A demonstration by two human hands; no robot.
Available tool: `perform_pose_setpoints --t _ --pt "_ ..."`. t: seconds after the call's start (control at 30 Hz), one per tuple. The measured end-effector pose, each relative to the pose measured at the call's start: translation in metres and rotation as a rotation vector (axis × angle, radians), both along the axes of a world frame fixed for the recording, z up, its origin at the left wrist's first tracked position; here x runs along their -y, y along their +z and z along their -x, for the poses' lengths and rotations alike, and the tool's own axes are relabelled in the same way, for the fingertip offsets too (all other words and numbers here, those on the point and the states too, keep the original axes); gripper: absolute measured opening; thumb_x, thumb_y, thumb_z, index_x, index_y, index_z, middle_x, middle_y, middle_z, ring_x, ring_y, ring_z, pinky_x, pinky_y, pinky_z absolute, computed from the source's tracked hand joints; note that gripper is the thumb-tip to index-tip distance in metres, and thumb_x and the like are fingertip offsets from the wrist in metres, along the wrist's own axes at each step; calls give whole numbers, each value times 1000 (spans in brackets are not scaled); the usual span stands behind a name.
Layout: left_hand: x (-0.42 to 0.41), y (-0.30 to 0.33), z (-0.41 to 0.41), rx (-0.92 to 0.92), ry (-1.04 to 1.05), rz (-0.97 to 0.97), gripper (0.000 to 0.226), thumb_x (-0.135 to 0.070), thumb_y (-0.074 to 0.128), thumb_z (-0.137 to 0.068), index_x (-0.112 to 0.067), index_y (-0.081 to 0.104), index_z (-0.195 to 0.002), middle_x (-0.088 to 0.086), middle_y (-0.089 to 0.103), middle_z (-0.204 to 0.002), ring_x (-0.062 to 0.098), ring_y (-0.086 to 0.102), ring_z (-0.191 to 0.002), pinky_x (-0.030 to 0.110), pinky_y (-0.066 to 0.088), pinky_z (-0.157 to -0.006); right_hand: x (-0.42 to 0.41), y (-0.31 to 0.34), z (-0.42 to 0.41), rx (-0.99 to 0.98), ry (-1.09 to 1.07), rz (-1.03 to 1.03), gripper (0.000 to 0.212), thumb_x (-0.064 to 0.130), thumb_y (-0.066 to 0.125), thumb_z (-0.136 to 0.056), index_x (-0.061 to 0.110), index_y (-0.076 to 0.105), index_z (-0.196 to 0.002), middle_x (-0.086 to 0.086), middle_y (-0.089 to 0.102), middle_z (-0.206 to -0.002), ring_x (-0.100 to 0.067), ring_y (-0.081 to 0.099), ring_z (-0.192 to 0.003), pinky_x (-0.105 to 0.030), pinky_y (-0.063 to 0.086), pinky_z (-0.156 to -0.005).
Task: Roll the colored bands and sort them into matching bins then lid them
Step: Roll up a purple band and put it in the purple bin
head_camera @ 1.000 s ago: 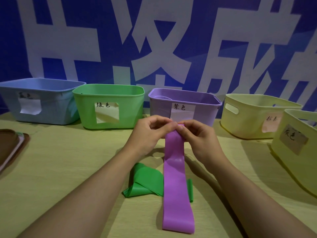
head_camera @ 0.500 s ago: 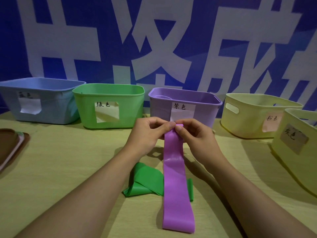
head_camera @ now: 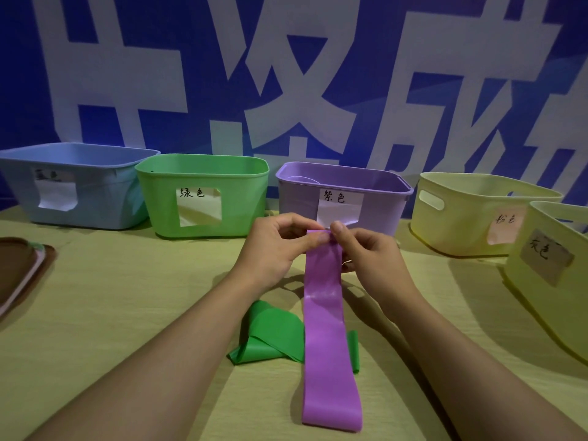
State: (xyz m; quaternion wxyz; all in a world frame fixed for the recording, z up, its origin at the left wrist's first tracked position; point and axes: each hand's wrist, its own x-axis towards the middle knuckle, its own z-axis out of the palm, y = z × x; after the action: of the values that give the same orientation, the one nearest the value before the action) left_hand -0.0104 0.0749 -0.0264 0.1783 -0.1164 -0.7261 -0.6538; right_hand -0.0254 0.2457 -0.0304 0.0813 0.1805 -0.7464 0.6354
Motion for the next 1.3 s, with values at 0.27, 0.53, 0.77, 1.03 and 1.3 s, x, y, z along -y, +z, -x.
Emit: perform_pose_setpoints --t 0.27,0.53,0.77,1.03,1.3 --pt "0 0 2 -11 -8 -15 22 -4 85 -78 -8 79 -98 9 79 -91 20 76 -89 27 60 -84 -3 -3 4 -62 17 3 20 33 66 -95 18 78 -98 5 77 -85 -7 70 -80 -23 58 -69" --pt "2 1 -1 19 -50 -6 25 -14 87 -76 -19 77 -98 -2 80 -95 11 75 -93 24 59 -83 -4 -4 7 -57 54 66 27 32 69 -87 13 77 -104 -1 77 -94 -15 73 -93 -31 61 -82" --pt "-6 2 -5 190 7 -36 46 -55 67 -86 -11 78 -96 6 79 -89 19 76 -84 27 61 -76 -3 -3 5 -75 99 83 22 32 71 -83 20 77 -100 1 78 -96 -14 73 -96 -29 59 -83" --pt "-4 2 -3 140 90 16 34 -43 73 -90 -11 78 -80 -3 72 -67 5 66 -62 19 49 -60 -2 -2 2 -95 83 54 9 18 69 -93 20 76 -100 5 78 -94 -8 72 -92 -21 57 -77" --pt "-3 2 -2 114 60 -11 24 -35 78 -86 -11 80 -90 1 78 -79 11 73 -72 23 56 -68 1 2 -5 46 50 65 43 53 53 -94 17 77 -103 2 78 -90 -11 74 -86 -21 58 -73"
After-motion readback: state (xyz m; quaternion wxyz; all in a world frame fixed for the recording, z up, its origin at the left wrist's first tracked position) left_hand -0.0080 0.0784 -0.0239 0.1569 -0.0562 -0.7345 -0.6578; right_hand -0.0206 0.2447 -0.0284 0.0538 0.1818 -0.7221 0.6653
